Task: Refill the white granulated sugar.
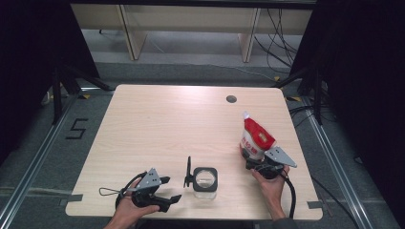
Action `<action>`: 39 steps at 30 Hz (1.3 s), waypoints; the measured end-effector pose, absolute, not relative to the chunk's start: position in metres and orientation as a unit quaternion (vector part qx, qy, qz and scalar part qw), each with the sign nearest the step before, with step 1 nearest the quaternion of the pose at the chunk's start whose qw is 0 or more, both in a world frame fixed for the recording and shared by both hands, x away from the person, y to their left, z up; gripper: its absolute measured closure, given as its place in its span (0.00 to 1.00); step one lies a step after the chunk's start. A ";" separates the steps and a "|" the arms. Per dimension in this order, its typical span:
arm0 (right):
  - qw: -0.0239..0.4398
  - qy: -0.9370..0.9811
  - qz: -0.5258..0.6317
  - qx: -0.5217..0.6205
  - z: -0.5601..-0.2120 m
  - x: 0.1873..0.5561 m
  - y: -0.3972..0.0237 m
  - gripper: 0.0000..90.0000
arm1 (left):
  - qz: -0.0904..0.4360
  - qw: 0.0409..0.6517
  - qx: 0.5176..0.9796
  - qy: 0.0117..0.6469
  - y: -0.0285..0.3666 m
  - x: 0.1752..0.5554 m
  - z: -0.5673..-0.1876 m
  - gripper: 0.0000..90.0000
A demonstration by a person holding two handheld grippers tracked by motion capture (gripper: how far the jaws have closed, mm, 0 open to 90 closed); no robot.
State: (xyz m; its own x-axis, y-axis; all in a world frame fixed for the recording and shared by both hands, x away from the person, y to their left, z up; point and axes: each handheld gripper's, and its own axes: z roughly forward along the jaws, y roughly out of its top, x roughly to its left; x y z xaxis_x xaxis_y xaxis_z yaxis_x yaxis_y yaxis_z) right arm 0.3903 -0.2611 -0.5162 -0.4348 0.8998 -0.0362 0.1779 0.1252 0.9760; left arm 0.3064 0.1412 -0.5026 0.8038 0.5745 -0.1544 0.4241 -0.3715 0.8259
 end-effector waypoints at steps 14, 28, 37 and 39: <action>0.339 0.665 0.537 0.393 -0.516 0.396 -0.263 0.28 | 0.081 0.468 0.828 0.297 0.141 0.307 -0.502 0.25; 0.335 0.662 0.548 0.386 -0.516 0.399 -0.262 0.40 | 0.083 0.471 0.829 0.289 0.140 0.308 -0.503 0.25; 0.336 0.663 0.530 0.408 -0.511 0.393 -0.258 0.42 | 0.087 0.464 0.833 0.290 0.143 0.309 -0.503 0.25; 0.335 0.665 0.528 0.409 -0.509 0.392 -0.260 0.43 | 0.084 0.471 0.828 0.292 0.142 0.308 -0.503 0.25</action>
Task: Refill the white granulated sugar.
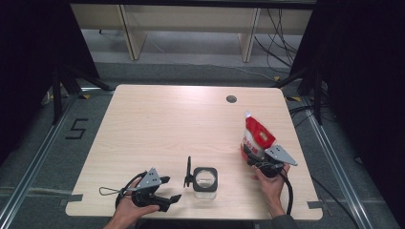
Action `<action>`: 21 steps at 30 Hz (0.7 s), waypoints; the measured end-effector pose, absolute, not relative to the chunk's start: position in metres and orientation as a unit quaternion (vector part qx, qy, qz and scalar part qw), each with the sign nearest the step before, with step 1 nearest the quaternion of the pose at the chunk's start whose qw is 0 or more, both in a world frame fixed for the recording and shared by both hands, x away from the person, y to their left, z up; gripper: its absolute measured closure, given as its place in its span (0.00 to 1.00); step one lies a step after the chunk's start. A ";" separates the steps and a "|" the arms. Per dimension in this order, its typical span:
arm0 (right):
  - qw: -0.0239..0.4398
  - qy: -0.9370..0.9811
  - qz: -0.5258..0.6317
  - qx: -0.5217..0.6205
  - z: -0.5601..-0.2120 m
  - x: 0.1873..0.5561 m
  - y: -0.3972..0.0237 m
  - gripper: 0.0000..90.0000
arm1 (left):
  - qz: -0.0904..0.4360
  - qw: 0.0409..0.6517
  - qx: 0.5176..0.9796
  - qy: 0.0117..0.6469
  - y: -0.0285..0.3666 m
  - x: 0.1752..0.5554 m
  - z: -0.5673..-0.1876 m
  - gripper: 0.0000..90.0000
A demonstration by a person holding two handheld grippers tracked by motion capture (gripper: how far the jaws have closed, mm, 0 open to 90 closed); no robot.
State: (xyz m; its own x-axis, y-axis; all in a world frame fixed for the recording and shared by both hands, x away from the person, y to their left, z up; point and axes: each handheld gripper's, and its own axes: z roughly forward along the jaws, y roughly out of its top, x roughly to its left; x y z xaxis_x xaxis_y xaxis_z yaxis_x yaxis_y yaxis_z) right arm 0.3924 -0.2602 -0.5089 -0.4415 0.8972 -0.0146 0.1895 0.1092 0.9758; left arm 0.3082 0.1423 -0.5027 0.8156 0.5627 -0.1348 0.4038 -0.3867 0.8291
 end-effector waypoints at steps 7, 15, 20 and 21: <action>0.333 0.676 0.515 0.409 -0.503 0.384 -0.265 0.44 | 0.082 0.469 0.828 0.297 0.142 0.308 -0.502 0.25; 0.348 0.680 0.516 0.388 -0.478 0.361 -0.263 0.44 | 0.079 0.475 0.825 0.295 0.142 0.308 -0.502 0.26; 0.370 0.689 0.506 0.365 -0.462 0.334 -0.269 0.44 | 0.085 0.472 0.828 0.289 0.144 0.309 -0.501 0.26; 0.370 0.696 0.497 0.362 -0.460 0.328 -0.270 0.44 | 0.086 0.473 0.828 0.288 0.143 0.309 -0.502 0.26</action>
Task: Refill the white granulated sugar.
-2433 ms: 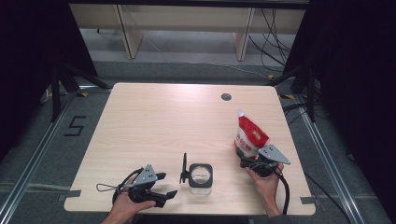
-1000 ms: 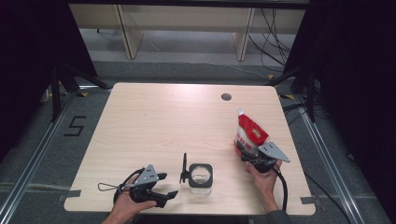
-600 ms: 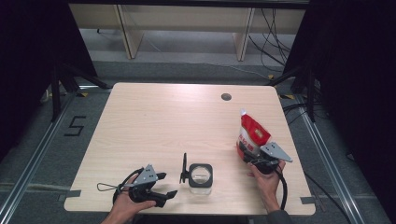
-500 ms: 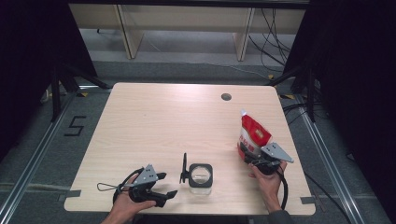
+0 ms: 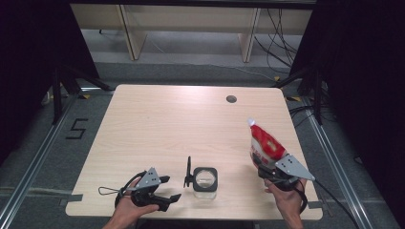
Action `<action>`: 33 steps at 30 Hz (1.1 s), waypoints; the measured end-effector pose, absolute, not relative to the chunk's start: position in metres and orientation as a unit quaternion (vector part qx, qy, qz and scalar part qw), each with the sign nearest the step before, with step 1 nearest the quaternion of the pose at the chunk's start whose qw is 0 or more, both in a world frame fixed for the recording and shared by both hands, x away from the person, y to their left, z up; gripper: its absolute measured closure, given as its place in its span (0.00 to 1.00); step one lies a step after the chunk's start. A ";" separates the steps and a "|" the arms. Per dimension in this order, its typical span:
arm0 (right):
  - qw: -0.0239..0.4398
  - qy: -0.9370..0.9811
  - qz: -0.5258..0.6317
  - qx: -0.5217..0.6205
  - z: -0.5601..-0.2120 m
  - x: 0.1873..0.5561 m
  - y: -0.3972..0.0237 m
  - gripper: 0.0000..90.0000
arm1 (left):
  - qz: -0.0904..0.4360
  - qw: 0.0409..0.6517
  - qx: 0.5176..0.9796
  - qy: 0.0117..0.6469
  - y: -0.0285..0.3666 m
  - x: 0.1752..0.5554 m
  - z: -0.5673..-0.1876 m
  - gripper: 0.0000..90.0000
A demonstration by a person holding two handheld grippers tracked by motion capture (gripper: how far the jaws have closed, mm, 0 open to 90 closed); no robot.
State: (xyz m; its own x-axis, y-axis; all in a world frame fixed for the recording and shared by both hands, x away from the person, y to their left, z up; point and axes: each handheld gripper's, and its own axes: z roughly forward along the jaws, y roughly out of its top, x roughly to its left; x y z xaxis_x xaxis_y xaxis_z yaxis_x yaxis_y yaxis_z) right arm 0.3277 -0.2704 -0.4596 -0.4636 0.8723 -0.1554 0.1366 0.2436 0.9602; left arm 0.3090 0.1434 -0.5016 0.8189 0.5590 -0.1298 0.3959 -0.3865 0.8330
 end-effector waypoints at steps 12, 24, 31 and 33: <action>0.425 0.736 0.438 0.294 -0.449 0.290 -0.275 0.44 | 0.084 0.471 0.825 0.300 0.143 0.309 -0.502 0.25; 0.475 0.774 0.358 0.217 -0.445 0.265 -0.255 0.44 | 0.085 0.472 0.824 0.301 0.144 0.308 -0.502 0.26; 0.509 0.802 0.284 0.129 -0.450 0.251 -0.234 0.44 | 0.088 0.471 0.828 0.290 0.143 0.309 -0.502 0.26; 0.512 0.807 0.271 0.118 -0.453 0.250 -0.229 0.44 | 0.086 0.468 0.827 0.298 0.143 0.308 -0.502 0.26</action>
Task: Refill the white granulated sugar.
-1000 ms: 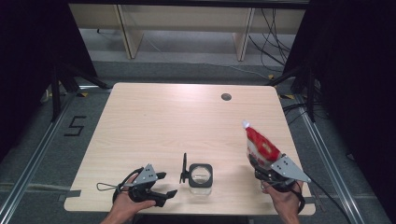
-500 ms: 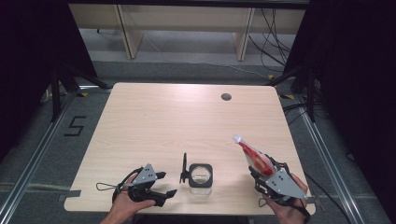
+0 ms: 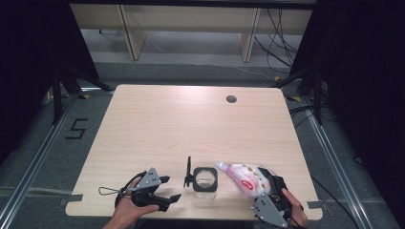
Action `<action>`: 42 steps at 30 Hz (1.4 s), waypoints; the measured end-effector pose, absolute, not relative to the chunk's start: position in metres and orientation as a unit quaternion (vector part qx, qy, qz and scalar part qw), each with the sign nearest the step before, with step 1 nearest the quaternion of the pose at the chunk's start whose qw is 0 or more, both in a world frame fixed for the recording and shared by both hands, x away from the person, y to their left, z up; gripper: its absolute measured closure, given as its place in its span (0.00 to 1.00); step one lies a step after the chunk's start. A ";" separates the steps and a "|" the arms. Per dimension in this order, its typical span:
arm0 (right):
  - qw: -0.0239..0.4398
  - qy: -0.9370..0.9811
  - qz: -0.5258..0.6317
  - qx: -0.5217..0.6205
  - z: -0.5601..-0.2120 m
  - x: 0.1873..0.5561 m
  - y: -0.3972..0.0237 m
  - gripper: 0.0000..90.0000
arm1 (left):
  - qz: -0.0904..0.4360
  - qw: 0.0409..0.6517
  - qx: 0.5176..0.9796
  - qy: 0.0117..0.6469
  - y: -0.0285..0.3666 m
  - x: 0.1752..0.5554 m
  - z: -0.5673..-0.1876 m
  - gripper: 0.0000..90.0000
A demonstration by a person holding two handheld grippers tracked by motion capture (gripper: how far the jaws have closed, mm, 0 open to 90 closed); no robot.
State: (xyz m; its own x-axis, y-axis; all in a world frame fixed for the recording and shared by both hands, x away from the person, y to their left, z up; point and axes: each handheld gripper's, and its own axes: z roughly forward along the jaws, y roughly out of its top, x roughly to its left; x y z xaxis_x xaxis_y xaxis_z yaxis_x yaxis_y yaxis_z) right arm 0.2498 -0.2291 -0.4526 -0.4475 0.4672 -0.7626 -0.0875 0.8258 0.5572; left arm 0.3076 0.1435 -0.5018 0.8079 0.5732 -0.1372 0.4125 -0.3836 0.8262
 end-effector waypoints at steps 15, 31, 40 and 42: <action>0.557 0.810 0.184 0.027 -0.462 0.245 -0.210 0.45 | 0.087 0.468 0.828 0.296 0.144 0.308 -0.501 0.26; 0.593 0.796 0.113 -0.048 -0.465 0.243 -0.202 0.45 | 0.086 0.472 0.823 0.303 0.144 0.306 -0.502 0.26; 0.607 0.788 0.082 -0.068 -0.469 0.241 -0.198 0.45 | 0.084 0.471 0.825 0.299 0.144 0.307 -0.503 0.26; 0.599 0.793 0.079 -0.075 -0.472 0.242 -0.197 0.45 | 0.085 0.471 0.826 0.298 0.144 0.307 -0.503 0.26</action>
State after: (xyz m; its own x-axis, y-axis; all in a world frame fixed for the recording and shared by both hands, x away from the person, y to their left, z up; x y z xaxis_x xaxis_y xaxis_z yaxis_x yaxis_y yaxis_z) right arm 0.2425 -0.1971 -0.4720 -0.2716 -0.0233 -0.9621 -0.2135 0.9763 0.0366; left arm 0.3069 0.1436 -0.5025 0.8086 0.5714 -0.1403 0.4118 -0.3792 0.8286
